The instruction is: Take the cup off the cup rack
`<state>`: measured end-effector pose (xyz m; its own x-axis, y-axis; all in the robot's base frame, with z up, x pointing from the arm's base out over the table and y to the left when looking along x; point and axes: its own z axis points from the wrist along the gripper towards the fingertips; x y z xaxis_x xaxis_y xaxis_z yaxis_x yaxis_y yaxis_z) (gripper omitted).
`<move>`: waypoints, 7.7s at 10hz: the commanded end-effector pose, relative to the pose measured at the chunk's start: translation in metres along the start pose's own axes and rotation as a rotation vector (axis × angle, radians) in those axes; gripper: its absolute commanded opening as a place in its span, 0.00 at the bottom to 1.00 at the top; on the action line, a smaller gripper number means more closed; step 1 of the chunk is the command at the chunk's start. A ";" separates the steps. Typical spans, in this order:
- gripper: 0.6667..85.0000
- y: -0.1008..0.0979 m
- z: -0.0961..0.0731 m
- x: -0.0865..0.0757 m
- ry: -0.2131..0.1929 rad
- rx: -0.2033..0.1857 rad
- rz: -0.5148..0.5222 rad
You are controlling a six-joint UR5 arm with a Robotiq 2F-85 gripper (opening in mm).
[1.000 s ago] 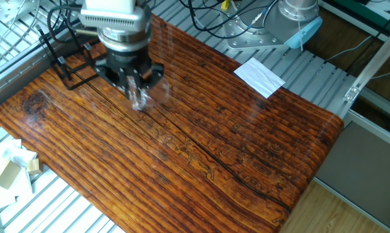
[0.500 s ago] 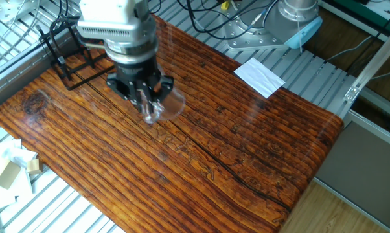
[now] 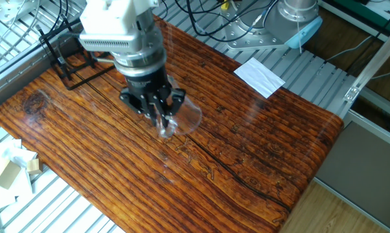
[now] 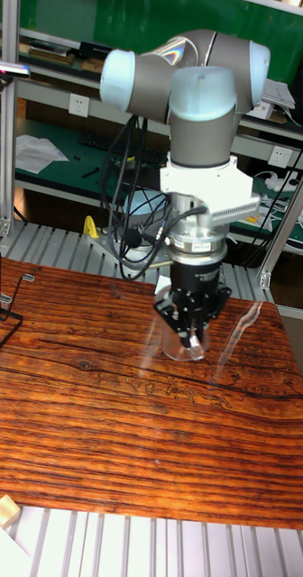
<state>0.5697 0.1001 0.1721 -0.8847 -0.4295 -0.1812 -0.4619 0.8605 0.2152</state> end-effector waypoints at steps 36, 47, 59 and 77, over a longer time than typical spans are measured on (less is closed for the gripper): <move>0.01 0.008 0.057 -0.002 -0.089 -0.174 -0.064; 0.13 0.017 0.059 -0.015 -0.125 -0.170 -0.144; 0.14 0.021 0.084 -0.003 -0.116 -0.104 -0.148; 0.56 -0.006 0.087 0.001 -0.112 0.017 -0.350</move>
<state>0.5744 0.1241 0.0882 -0.6883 -0.6397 -0.3421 -0.7117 0.6868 0.1476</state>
